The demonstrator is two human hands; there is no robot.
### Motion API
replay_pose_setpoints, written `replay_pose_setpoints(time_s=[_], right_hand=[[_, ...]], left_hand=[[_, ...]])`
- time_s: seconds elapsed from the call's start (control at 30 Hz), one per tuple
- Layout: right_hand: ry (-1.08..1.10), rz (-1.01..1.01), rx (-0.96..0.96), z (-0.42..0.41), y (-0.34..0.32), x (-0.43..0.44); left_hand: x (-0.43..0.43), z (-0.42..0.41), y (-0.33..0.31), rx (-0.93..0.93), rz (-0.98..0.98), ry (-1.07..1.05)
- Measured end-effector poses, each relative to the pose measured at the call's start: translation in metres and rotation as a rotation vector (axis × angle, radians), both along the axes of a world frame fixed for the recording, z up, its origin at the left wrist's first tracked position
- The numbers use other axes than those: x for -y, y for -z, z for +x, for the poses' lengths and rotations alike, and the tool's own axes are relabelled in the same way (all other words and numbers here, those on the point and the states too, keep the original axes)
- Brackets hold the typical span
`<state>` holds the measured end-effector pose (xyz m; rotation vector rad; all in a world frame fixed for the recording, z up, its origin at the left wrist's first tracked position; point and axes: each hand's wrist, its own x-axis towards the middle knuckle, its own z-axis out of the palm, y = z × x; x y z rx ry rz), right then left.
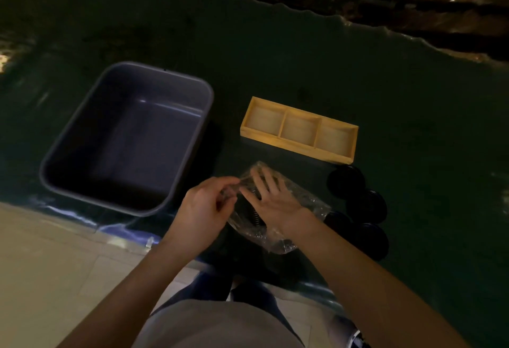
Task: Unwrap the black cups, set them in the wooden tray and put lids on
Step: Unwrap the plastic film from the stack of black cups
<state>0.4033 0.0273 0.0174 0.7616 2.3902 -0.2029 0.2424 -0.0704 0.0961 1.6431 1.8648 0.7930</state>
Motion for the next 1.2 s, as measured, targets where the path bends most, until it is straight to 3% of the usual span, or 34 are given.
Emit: replay_pose_setpoints(time_s=[0.2,0.6,1.2], right_hand=[[0.017,0.087,-0.035,0.000,0.008,0.005],[0.126,-0.087,-0.012,-0.011,0.001,0.004],[0.204,0.030,-0.445,0.012,-0.115,0.035]], left_hand=[[0.002,0.002,0.001,0.009,0.002,-0.027],[0.004,0.010,0.006,-0.008,-0.030,-0.033],[-0.009,0.009,0.001,0.187,-0.056,-0.122]])
